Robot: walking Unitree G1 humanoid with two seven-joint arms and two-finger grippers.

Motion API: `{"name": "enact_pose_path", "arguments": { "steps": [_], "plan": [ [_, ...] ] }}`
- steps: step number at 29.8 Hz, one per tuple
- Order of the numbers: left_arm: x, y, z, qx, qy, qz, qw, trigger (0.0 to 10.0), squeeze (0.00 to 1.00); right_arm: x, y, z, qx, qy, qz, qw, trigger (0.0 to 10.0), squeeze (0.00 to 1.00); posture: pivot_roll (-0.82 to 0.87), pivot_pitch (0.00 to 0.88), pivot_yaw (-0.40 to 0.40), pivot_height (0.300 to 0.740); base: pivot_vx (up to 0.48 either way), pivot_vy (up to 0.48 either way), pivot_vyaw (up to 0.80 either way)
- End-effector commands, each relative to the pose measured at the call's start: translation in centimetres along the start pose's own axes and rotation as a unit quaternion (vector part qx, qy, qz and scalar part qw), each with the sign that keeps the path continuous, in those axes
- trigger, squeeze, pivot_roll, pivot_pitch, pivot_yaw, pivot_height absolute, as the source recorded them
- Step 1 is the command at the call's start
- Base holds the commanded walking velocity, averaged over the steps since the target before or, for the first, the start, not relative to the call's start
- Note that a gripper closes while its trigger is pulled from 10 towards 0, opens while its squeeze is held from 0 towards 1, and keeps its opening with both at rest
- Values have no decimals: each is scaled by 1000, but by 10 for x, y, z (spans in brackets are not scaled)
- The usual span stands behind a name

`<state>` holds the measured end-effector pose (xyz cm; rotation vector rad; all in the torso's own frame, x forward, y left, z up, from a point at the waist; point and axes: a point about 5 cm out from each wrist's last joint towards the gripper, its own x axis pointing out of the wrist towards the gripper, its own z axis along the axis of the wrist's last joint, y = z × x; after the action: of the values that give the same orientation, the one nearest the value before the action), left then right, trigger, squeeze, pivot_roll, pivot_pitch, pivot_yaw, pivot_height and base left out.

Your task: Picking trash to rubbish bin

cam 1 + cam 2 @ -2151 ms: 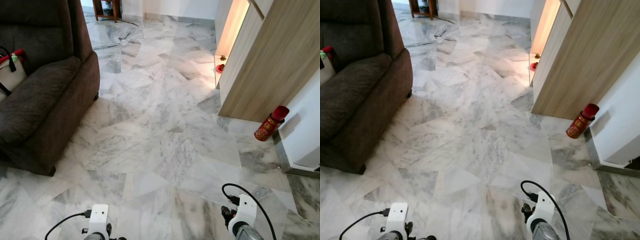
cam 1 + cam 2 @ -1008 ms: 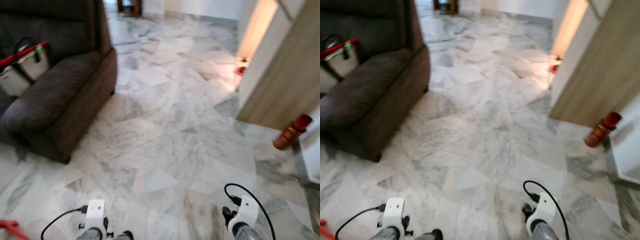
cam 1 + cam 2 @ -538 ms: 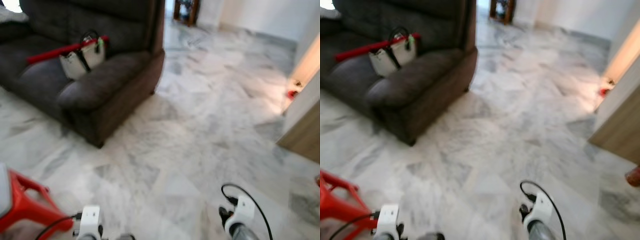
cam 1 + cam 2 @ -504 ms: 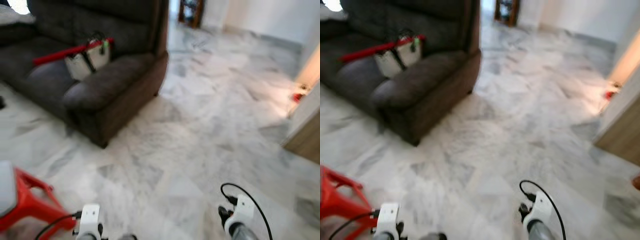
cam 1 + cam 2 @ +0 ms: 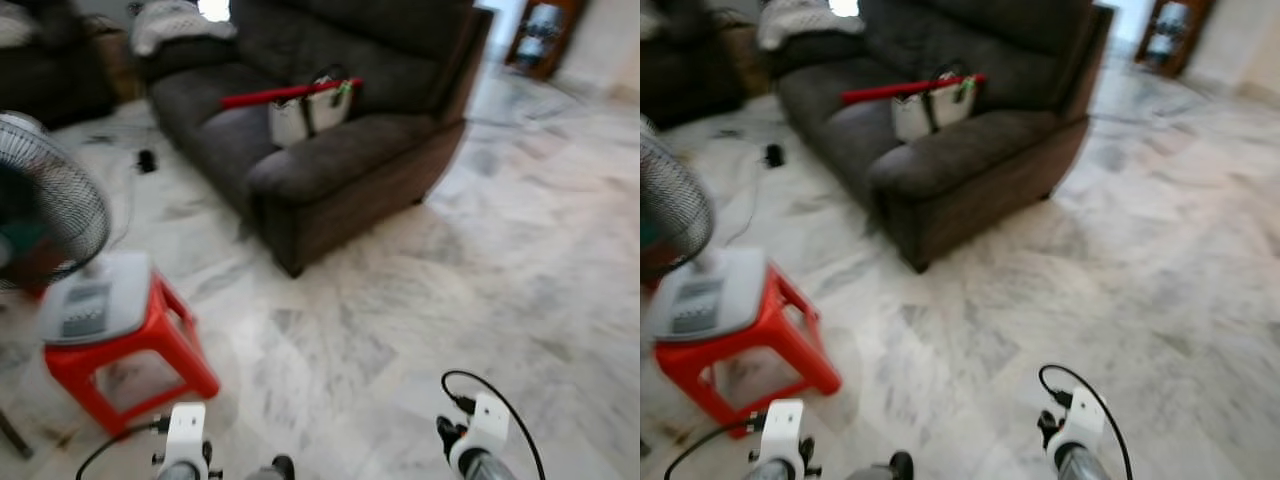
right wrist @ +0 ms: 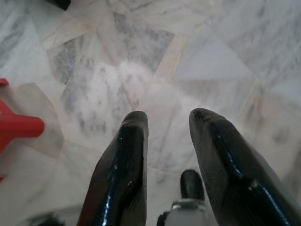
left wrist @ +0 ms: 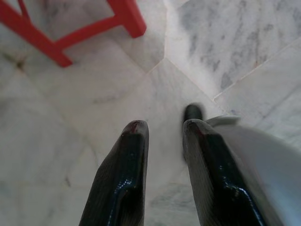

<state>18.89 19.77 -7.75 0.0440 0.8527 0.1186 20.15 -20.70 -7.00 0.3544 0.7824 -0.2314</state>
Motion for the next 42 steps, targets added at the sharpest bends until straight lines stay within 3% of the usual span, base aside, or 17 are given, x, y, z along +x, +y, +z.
{"name": "enact_pose_path", "arguments": {
  "steps": [1,19,28,36,42],
  "plan": [
    [0,4,1,-2,1,10,1000,10000,0,0,3,-3,-5,6,6,1000,10000,0,-5,113,-45,740,0,0,800],
    [-1,1,-4,-34,5,15,999,10000,0,1,2,2,-21,6,9,1000,10000,0,-6,120,-64,740,0,0,800],
    [-1,-1,-2,-32,-3,13,999,10000,0,1,0,2,-27,9,2,1000,10000,0,-5,132,-69,740,0,0,673],
    [4,-6,35,-31,-87,7,996,10000,0,4,4,18,-17,-24,7,1000,10000,0,14,150,-61,740,0,0,0],
    [3,-6,60,-23,-156,29,987,10000,0,8,19,52,-58,-80,48,994,10000,0,12,147,-62,740,0,0,0]
  ]
}}
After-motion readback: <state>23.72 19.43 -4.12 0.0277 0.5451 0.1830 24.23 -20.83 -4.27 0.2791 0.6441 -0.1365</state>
